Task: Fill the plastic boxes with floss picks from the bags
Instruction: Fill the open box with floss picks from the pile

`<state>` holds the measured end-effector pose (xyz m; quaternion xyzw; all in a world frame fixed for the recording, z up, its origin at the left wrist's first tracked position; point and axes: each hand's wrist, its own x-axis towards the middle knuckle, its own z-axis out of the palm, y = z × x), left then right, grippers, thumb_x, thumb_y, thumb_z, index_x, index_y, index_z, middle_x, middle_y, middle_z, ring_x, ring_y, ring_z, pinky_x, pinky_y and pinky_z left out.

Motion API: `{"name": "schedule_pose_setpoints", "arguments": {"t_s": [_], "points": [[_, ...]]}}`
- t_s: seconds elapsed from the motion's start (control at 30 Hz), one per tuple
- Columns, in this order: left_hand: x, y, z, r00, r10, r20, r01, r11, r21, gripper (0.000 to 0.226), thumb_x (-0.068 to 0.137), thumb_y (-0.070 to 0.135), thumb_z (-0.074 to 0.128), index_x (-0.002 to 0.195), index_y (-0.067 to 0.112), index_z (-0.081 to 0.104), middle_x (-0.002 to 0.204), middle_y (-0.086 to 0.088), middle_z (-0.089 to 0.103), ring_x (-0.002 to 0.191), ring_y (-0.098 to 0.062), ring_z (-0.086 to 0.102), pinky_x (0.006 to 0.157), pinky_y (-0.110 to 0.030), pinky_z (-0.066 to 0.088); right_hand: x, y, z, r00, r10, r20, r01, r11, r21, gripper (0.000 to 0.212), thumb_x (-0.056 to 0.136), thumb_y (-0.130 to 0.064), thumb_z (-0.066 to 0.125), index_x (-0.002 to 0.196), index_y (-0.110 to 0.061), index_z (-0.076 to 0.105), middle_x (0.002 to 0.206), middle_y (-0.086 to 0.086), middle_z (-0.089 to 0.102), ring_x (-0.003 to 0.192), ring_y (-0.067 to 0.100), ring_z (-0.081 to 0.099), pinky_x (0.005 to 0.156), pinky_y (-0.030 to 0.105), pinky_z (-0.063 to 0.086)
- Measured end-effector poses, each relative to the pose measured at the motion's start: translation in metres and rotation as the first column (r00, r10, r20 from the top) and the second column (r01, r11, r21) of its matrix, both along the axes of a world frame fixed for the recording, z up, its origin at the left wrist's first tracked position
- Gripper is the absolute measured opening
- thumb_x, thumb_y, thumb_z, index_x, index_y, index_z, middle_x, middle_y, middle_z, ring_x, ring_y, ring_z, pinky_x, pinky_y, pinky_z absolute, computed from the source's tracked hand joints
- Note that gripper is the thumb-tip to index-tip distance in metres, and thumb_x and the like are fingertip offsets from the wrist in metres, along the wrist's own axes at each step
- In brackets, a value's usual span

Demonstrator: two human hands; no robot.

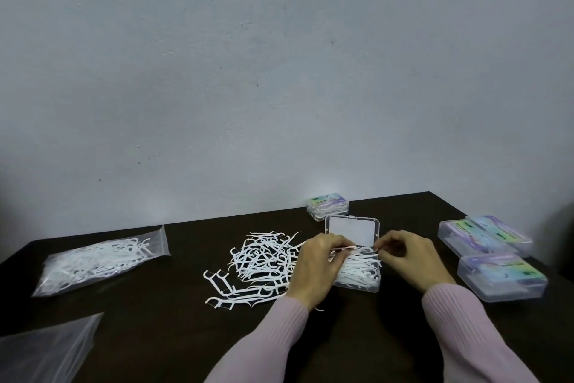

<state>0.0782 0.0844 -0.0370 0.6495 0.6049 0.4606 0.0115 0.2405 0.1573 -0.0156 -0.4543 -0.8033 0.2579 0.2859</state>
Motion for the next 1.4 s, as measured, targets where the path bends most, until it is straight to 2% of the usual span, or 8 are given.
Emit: {"name": "schedule_pose_setpoints", "arguments": {"t_s": [0.13,0.3,0.63,0.73,0.87,0.97,1.23,1.4], "points": [[0.005,0.002,-0.002,0.999,-0.006,-0.041,0.007,1.0,0.007,0.015,0.089,0.016,0.062,0.101,0.018,0.071,0.098,0.005,0.069,0.091,-0.004,0.06,0.085,-0.024,0.049,0.0,0.001,-0.001,0.999,0.012,0.033,-0.009,0.995,-0.103,0.013,0.082,-0.012,0.066,0.087,-0.023,0.061,0.087,-0.008,0.059,0.081,0.003,0.056,0.06,0.01,0.039],[0.01,0.004,-0.004,0.998,-0.006,-0.068,0.005,1.0,-0.02,0.016,0.089,0.017,0.062,0.103,0.017,0.071,0.101,0.002,0.068,0.093,-0.006,0.058,0.086,-0.02,0.045,0.001,0.001,0.0,1.0,0.009,0.006,-0.008,0.992,-0.126,0.015,0.082,-0.006,0.065,0.084,-0.021,0.061,0.084,-0.005,0.061,0.077,0.004,0.058,0.057,0.01,0.041],[0.012,0.005,-0.004,0.97,-0.135,0.203,0.153,0.985,-0.078,0.032,0.077,0.028,0.076,0.107,0.016,0.071,0.1,0.008,0.07,0.092,0.002,0.061,0.082,-0.007,0.044,0.002,0.0,0.002,0.999,-0.006,-0.033,0.003,0.994,-0.113,0.019,0.08,-0.006,0.067,0.076,-0.024,0.061,0.08,-0.003,0.063,0.077,0.007,0.06,0.062,0.013,0.044],[0.007,0.002,0.0,0.965,-0.122,0.23,0.132,0.991,-0.027,0.024,0.082,0.027,0.071,0.103,0.016,0.072,0.097,0.01,0.07,0.09,0.004,0.062,0.082,-0.008,0.045,0.001,-0.001,0.002,1.0,-0.009,-0.03,0.006,0.995,-0.098,0.016,0.08,-0.01,0.068,0.076,-0.024,0.062,0.081,-0.004,0.063,0.077,0.006,0.059,0.061,0.013,0.042],[-0.011,-0.003,0.001,0.985,-0.066,0.162,0.077,0.995,-0.064,0.017,0.082,0.031,0.071,0.099,0.028,0.071,0.096,0.02,0.066,0.097,0.002,0.057,0.087,-0.017,0.045,0.0,-0.003,0.003,0.997,-0.008,-0.074,-0.001,0.994,-0.111,0.013,0.08,-0.012,0.069,0.077,-0.022,0.062,0.081,-0.003,0.063,0.077,0.007,0.058,0.06,0.013,0.04],[-0.027,-0.007,0.0,0.992,-0.043,0.116,0.058,0.99,-0.132,0.023,0.082,0.028,0.071,0.104,0.031,0.068,0.101,0.026,0.058,0.103,0.002,0.049,0.088,-0.015,0.04,-0.003,-0.007,0.004,0.996,0.01,-0.086,-0.02,0.993,-0.12,0.014,0.079,-0.011,0.069,0.076,-0.023,0.062,0.081,-0.003,0.063,0.077,0.008,0.058,0.059,0.013,0.041],[-0.034,-0.006,-0.006,0.993,-0.068,0.099,0.09,0.965,-0.246,0.026,0.084,0.029,0.069,0.11,0.029,0.067,0.111,0.015,0.063,0.106,0.002,0.053,0.096,-0.022,0.04,-0.013,-0.012,0.0,0.997,0.014,-0.069,-0.018,0.998,-0.062,0.013,0.078,-0.009,0.07,0.079,-0.021,0.066,0.081,-0.004,0.064,0.077,0.009,0.059,0.061,0.013,0.046],[-0.031,-0.006,-0.006,0.995,-0.089,-0.049,0.071,0.952,-0.298,0.042,0.091,0.03,0.059,0.132,0.031,0.051,0.116,0.009,0.051,0.111,-0.004,0.045,0.099,-0.024,0.036,-0.015,-0.013,0.0,0.999,0.023,-0.026,-0.024,1.0,-0.013,0.016,0.079,-0.007,0.069,0.083,-0.022,0.065,0.083,-0.005,0.063,0.076,0.006,0.058,0.059,0.012,0.045]]}}
